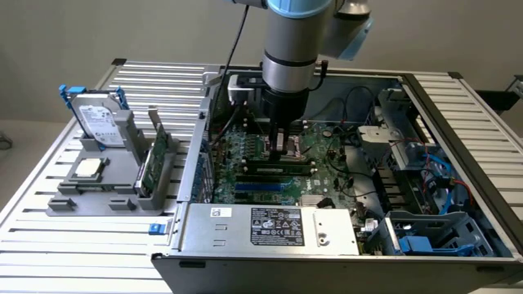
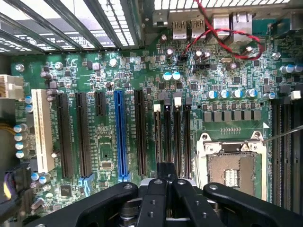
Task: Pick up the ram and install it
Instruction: 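Press down the ram until it locks into place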
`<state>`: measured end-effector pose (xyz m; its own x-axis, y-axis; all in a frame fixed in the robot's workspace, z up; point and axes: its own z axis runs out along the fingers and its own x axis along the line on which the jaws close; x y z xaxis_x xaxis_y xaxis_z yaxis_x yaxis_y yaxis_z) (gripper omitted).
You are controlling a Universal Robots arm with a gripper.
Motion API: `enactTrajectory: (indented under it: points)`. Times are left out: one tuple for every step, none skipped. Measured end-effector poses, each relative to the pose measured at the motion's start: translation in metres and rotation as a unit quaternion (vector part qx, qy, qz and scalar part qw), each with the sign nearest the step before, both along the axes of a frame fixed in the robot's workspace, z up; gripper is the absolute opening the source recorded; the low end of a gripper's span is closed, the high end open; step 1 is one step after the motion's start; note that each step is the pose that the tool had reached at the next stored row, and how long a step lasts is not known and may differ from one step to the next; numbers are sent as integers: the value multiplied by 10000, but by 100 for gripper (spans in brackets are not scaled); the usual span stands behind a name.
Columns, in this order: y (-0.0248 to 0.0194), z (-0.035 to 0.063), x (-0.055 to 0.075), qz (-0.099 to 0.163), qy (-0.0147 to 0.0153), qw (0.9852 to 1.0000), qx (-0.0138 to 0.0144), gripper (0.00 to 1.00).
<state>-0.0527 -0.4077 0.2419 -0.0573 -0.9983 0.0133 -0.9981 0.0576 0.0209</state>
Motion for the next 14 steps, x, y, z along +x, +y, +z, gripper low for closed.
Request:
enactTrajectory:
  points:
    - [0,44,10,0,10,10000,2,11]
    - [0,87,26,0,24,10000,-1,11]
    - [0,123,46,0,35,10000,0,11]
    - [0,156,69,0,48,10000,1,11]
    - [0,190,100,0,66,10000,-1,11]
    - [0,218,131,0,83,10000,1,11]
    - [0,243,164,1,101,9999,0,11]
    - [-1,264,193,2,117,9999,1,11]
    - [-3,287,223,4,136,9999,-1,11]
    - [-5,304,247,5,151,9999,0,11]
    - [-7,320,271,8,166,9999,0,11]
    - [-11,330,291,11,175,9998,0,11]
    - [-19,333,298,17,177,9998,0,11]
    - [-29,334,300,25,178,9998,0,11]
